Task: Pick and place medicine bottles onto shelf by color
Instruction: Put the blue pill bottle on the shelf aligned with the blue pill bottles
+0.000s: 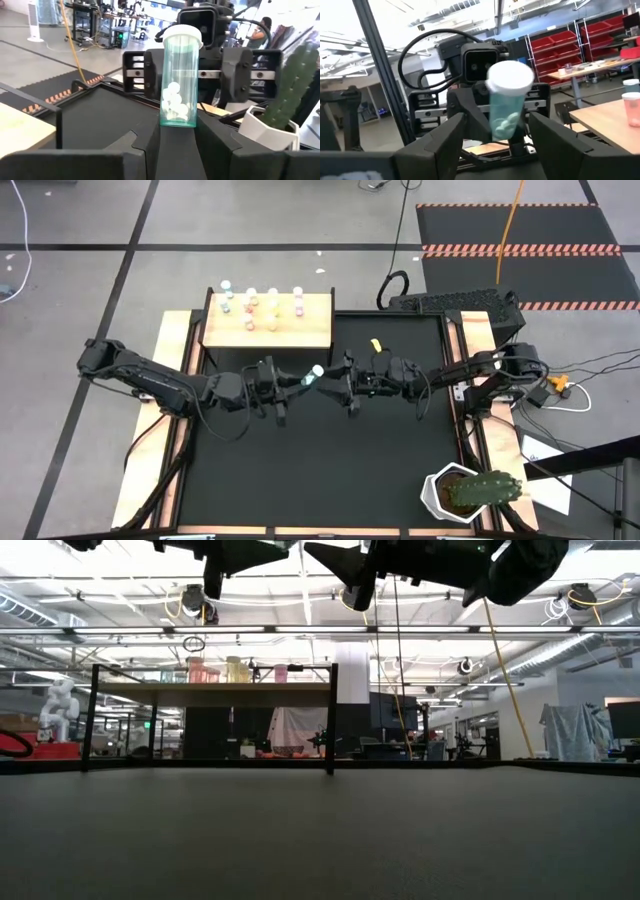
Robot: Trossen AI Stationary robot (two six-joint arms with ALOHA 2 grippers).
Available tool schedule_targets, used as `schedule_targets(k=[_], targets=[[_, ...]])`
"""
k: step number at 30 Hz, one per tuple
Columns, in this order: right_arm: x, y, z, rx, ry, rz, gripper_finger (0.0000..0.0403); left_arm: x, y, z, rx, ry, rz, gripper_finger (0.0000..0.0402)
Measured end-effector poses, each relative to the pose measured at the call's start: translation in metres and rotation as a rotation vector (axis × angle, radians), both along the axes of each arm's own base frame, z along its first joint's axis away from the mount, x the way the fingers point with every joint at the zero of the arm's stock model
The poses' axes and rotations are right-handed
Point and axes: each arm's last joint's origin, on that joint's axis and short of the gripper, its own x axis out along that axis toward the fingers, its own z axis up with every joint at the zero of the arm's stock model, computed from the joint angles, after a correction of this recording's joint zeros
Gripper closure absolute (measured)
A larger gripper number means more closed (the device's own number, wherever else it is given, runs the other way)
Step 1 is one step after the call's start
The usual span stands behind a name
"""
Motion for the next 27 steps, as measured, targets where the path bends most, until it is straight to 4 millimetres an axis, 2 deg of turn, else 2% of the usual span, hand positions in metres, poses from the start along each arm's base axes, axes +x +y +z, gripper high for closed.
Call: schedule_targets(k=[18, 27], targets=[[0.000, -0.001, 0.001, -0.065, -0.014, 0.002, 0.0199, 0.002, 0.006, 0.001, 0.136, 0.022, -0.028, 0.0286], [0.000, -0.001, 0.001, -0.096, -0.014, -0.009, 0.0205, 0.002, 0.012, 0.006, 0.132, -0.028, -0.016, 0.0286]])
